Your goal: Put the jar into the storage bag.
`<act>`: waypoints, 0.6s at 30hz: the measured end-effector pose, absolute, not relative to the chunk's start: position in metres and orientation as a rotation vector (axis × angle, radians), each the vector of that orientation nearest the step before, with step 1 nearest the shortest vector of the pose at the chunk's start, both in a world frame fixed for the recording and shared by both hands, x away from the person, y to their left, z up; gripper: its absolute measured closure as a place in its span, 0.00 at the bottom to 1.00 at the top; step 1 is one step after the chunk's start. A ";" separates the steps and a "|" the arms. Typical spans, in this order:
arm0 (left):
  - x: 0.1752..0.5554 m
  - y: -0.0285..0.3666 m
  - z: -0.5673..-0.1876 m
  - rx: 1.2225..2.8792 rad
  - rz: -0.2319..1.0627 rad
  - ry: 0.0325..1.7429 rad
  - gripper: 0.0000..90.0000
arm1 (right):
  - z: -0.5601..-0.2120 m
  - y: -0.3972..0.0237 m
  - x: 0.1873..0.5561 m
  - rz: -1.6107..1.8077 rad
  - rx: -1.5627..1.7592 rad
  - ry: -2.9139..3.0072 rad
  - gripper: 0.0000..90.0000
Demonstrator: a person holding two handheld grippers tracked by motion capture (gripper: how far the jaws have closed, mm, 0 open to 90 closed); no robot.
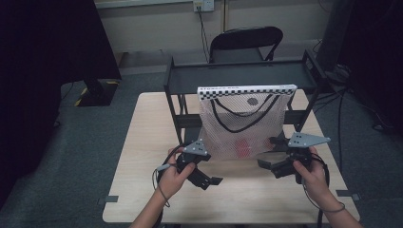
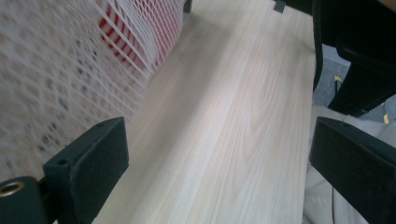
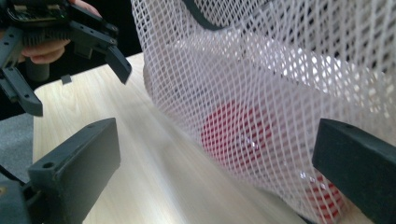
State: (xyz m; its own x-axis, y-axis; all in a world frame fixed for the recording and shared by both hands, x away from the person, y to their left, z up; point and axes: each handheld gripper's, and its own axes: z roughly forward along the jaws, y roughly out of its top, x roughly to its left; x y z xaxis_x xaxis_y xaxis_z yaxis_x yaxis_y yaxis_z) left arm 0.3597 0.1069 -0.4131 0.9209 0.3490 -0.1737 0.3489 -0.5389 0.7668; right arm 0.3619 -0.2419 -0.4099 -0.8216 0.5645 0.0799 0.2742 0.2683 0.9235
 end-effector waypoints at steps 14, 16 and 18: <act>0.358 0.130 -0.430 2.223 0.006 0.542 0.05 | -0.433 -0.262 0.355 1.540 0.822 2.298 0.00; 0.358 0.133 -0.432 2.222 -0.005 0.549 0.05 | -0.435 -0.264 0.354 1.537 0.827 2.297 0.01; 0.359 0.137 -0.435 2.226 -0.005 0.556 0.05 | -0.440 -0.268 0.353 1.523 0.832 2.303 0.00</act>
State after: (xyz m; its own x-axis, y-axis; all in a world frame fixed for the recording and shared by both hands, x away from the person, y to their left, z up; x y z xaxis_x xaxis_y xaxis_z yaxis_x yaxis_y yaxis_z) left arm 0.3586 0.1365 -0.4349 0.9023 0.3892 -0.1853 0.3926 -0.5648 0.7259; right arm 0.3530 -0.2682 -0.4398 -0.8032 0.5879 0.0963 0.3189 0.2878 0.9030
